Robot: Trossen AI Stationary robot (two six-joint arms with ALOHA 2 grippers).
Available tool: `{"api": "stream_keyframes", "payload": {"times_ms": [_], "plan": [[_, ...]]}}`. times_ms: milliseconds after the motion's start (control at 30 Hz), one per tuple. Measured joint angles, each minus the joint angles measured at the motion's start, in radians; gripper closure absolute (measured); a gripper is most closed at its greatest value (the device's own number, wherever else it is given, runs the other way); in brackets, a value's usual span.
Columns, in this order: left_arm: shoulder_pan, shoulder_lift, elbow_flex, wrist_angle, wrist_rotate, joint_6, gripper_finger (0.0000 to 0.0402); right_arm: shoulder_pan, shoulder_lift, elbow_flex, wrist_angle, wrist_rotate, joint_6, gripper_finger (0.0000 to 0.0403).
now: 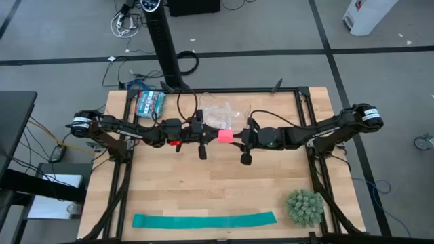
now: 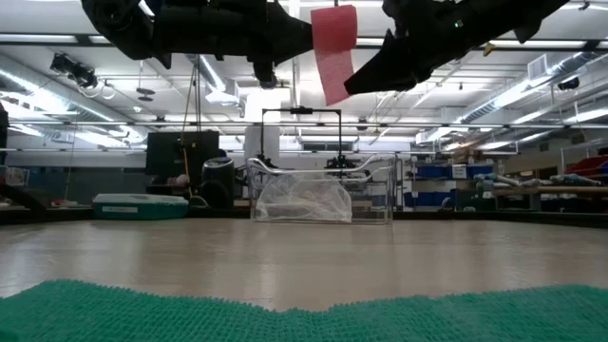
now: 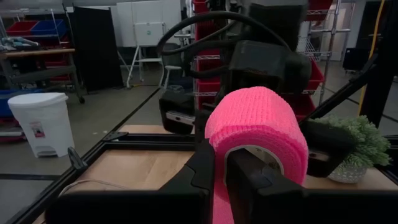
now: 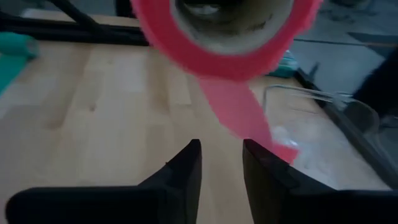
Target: Roll bandage
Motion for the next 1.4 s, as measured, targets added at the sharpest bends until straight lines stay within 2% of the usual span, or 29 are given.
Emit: {"api": "stream_keyframes", "payload": {"times_ms": [100,700,867,1133,1400], "plan": [[0.000,0.000,0.000,0.001,0.000,0.000,0.0370,0.010,0.000,0.000,-0.014,0.055,0.000,0.0284],[0.000,0.000,0.000,-0.026,0.000,-0.003,0.0370,-0.016,0.000,0.000,-0.095,0.045,-0.009,0.0281],[0.001,0.000,0.000,-0.028,0.000,-0.003,0.0370,-0.016,0.000,0.000,-0.079,0.000,-0.017,0.0279],[0.001,0.000,0.000,-0.022,-0.001,-0.003,0.0370,-0.016,0.000,0.000,-0.050,-0.008,-0.034,0.0279],[0.001,0.000,0.000,-0.022,-0.001,-0.003,0.0370,-0.016,0.000,0.001,0.007,-0.103,-0.054,0.0281]]}}
